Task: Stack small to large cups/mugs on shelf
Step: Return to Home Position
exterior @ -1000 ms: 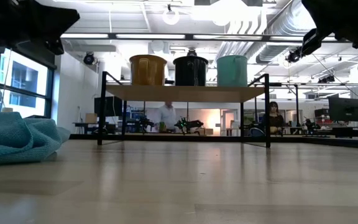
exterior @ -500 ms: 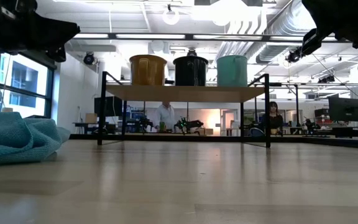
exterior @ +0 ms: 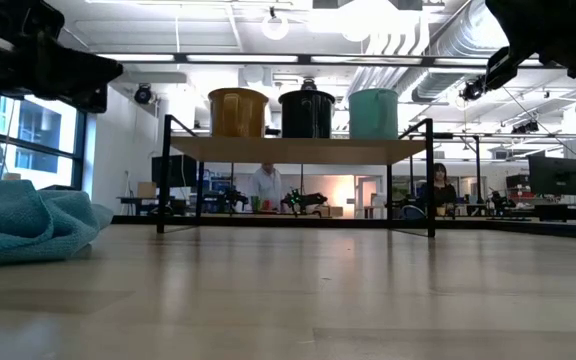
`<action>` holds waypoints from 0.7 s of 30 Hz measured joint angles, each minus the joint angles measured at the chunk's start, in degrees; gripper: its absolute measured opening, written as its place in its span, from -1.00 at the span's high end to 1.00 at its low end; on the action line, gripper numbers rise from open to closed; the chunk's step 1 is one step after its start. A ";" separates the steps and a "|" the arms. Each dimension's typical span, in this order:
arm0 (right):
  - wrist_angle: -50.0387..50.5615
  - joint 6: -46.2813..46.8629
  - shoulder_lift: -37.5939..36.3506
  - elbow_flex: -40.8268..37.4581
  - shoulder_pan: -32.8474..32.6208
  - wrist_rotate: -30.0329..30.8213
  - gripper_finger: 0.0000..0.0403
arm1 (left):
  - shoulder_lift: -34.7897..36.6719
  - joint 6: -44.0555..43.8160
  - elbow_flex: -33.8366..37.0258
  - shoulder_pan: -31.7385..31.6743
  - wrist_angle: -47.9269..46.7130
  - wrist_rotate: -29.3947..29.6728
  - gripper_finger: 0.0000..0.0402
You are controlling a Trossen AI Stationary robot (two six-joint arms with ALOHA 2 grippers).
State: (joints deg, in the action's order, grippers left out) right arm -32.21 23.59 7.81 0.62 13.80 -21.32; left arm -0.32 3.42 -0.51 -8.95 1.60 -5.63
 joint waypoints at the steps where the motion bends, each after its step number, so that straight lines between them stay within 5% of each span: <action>1: 0.02 -0.02 0.00 0.00 0.02 -0.02 0.88 | -0.02 0.12 0.00 0.00 -0.02 0.01 0.81; 21: 5.09 -2.04 0.00 0.00 0.00 -7.13 0.88 | -0.02 0.33 0.00 -0.02 -0.09 0.70 0.81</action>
State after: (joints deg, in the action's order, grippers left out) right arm -27.12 21.55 7.81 0.62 13.80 -28.45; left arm -0.34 3.75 -0.51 -8.97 1.52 -4.93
